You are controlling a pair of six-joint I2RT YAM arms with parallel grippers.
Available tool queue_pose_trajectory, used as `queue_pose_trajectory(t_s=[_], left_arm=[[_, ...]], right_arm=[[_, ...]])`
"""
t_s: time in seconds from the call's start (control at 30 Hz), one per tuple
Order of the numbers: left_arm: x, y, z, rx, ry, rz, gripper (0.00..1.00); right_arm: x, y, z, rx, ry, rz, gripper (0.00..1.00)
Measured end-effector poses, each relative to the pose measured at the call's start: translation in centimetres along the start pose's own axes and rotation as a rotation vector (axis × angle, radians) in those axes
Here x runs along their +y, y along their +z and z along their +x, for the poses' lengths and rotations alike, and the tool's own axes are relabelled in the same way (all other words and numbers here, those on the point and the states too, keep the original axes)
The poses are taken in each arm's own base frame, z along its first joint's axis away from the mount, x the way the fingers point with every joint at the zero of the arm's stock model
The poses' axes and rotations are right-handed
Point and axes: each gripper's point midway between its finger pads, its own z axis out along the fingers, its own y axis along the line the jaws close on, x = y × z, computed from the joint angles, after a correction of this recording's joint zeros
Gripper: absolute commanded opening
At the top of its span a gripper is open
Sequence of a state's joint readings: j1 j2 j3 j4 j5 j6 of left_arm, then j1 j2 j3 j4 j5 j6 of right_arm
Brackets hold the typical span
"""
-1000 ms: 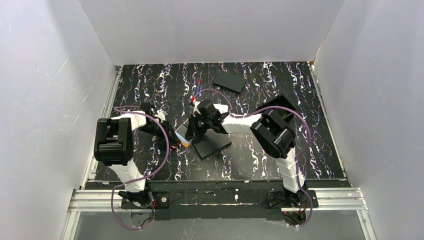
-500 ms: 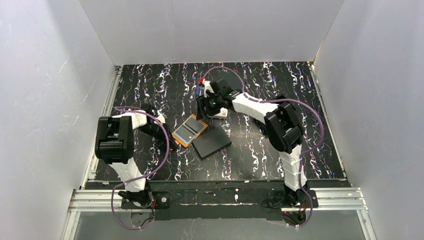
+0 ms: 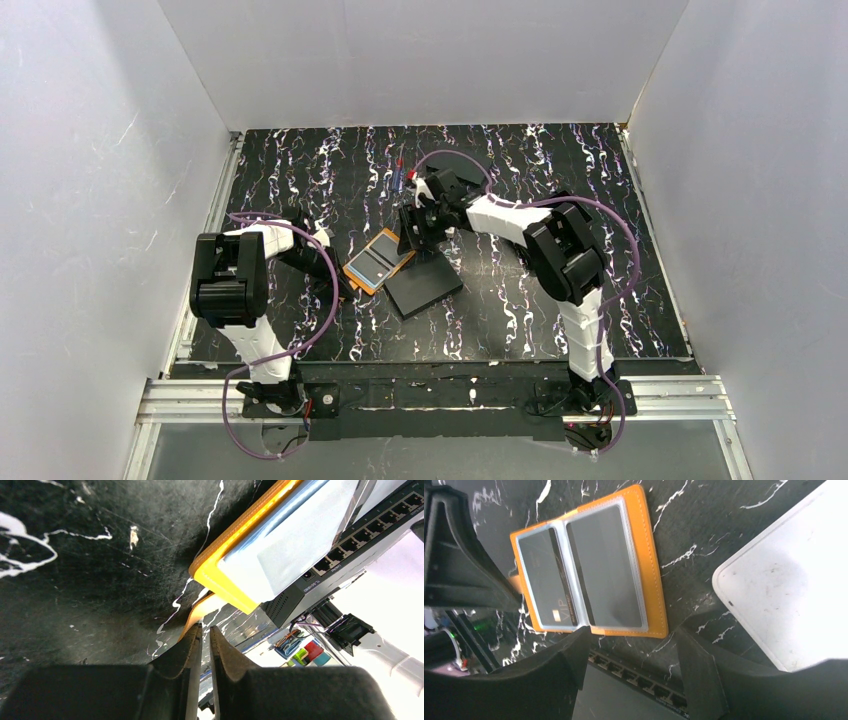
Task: Put the credit cards into the card holder
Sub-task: Close the card holder at the center of the board.
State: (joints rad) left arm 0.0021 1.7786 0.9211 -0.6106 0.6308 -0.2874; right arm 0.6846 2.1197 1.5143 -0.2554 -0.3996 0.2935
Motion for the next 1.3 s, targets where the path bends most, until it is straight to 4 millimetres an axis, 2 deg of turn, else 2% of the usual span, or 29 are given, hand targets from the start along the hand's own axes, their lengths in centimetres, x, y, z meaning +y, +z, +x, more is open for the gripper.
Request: queue_pose_trajectory(t_s=[0.27,0.5,0.77,1.07,1.3], left_arm=[[0.0,0.0,0.0,0.0,0.0,0.0,0.1],[0.1,0.0,0.1,0.003,-0.004,-0.005,0.1],[0.2,0.0,0.2,0.012,-0.013,-0.012,0.1],[0.3,-0.1,0.3,0.018,-0.018,-0.016,0.1],[0.4,-0.1,0.5,0.023,-0.023,-0.025,0.09]], right_arm=[[1.3,1.0,-0.8,-0.075,0.072,-0.09,0.72],[3.7,1.8,-0.3,-0.096,0.127,-0.195,0.72],[5.6,1.7,-0.6,-0.118,0.202,-0.302,0.72],[9.7,1.8,-1.3,-0.145,0.195,-0.409,0.72],[13.1,2.1,-0.6,-0.14,0.165,-0.468,0.72]])
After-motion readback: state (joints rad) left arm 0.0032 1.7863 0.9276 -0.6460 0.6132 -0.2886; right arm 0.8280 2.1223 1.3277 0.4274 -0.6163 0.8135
